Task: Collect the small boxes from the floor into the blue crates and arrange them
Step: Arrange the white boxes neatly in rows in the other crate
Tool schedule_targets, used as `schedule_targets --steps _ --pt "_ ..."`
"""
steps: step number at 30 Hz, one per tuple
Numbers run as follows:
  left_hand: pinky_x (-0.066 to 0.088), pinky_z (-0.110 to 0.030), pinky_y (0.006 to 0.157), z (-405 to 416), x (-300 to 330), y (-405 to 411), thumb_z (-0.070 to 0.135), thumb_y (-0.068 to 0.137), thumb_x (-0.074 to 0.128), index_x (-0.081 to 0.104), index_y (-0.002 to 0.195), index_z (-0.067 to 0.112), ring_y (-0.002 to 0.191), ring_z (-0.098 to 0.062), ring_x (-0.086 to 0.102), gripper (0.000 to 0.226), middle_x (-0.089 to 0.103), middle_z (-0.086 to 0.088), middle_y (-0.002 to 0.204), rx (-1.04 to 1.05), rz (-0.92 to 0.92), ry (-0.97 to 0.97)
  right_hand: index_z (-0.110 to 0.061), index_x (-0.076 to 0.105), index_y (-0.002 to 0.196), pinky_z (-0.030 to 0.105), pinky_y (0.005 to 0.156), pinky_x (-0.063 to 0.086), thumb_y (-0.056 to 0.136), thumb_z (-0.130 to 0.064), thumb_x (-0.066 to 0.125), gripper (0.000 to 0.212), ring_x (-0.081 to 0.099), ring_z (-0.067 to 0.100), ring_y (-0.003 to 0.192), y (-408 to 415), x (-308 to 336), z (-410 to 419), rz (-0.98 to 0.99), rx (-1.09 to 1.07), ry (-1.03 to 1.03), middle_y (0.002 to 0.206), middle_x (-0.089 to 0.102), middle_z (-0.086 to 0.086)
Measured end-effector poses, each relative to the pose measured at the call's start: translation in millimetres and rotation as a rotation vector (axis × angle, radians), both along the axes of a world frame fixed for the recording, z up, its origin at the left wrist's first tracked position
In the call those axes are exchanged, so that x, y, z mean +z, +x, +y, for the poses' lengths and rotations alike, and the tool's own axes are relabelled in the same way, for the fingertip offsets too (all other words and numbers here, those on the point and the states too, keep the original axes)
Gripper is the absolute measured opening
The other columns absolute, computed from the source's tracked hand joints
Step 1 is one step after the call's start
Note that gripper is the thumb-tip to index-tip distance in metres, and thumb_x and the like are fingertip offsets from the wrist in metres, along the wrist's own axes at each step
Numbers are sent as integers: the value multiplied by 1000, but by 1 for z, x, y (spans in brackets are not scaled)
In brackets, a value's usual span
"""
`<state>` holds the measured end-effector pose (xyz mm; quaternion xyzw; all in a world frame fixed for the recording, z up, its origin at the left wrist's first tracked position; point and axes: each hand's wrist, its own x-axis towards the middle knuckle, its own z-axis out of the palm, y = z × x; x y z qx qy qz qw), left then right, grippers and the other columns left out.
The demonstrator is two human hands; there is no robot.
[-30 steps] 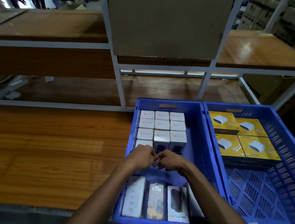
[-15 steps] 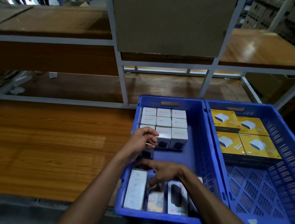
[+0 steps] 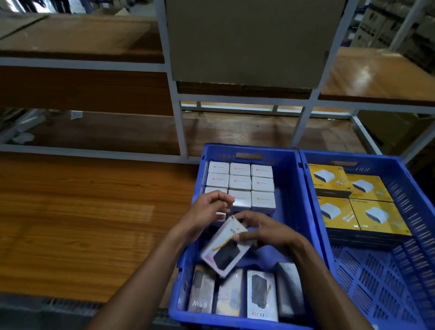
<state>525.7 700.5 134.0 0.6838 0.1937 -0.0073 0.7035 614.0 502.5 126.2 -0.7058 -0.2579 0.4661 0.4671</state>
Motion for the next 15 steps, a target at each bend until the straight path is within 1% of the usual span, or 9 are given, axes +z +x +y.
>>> schedule_targets --steps 2,3,5,7,8,9,11,13,15 --pt "57 -38 94 -3 -3 1 14 99 65 75 110 22 102 -19 69 17 75 -5 112 -58 12 97 -26 67 124 39 77 54 88 -21 83 39 70 19 95 8 2 -7 22 -101 29 114 73 17" --pt "57 -38 97 -4 -4 1 19 98 70 75 113 26 106 -18 71 17 74 -3 116 -106 11 146 -25 66 125 41 79 56 88 -21 82 40 72 21 96 11 2 -10 26 -149 42 111 74 16" --pt "57 -36 99 -4 -5 1 28 93 78 71 119 32 110 -16 70 27 72 2 120 -196 16 219 -24 61 128 44 84 58 88 -17 82 46 73 23 98 18 3 -16 18 -228 74 109 77 9" --pt "58 -40 100 -3 -8 2 36 89 82 67 124 40 105 -16 70 39 71 4 119 -226 27 292 -22 58 132 48 90 59 86 -10 83 54 74 23 100 22 3 -20 15 -297 105 110 78 6" --pt "57 -43 100 -2 -8 3 37 88 83 64 129 43 101 -16 69 46 70 4 119 -234 34 303 -20 57 133 49 92 59 85 -8 84 57 75 24 102 23 3 -22 17 -327 122 112 78 7" --pt "57 -45 99 -2 -8 3 37 88 83 59 135 44 100 -17 68 53 69 4 119 -244 43 291 -19 56 135 48 92 61 83 -7 85 60 75 24 104 24 4 -24 18 -347 142 114 77 9" --pt "57 -45 98 -4 -5 5 37 89 83 50 146 45 104 -21 69 66 67 5 121 -284 61 276 -17 56 136 41 86 63 83 -6 85 61 73 25 110 25 6 -26 23 -363 179 121 74 12" --pt "57 -42 97 -5 0 6 35 91 81 44 152 43 105 -17 69 71 66 4 122 -327 56 293 -18 57 136 34 82 62 83 -5 84 61 71 25 113 25 7 -27 19 -380 209 125 71 12" --pt "58 -41 98 -6 1 7 36 91 81 40 154 47 104 -14 70 76 67 3 120 -338 41 326 -19 57 137 32 81 61 84 -3 83 61 70 22 115 26 7 -28 5 -423 230 127 68 9"
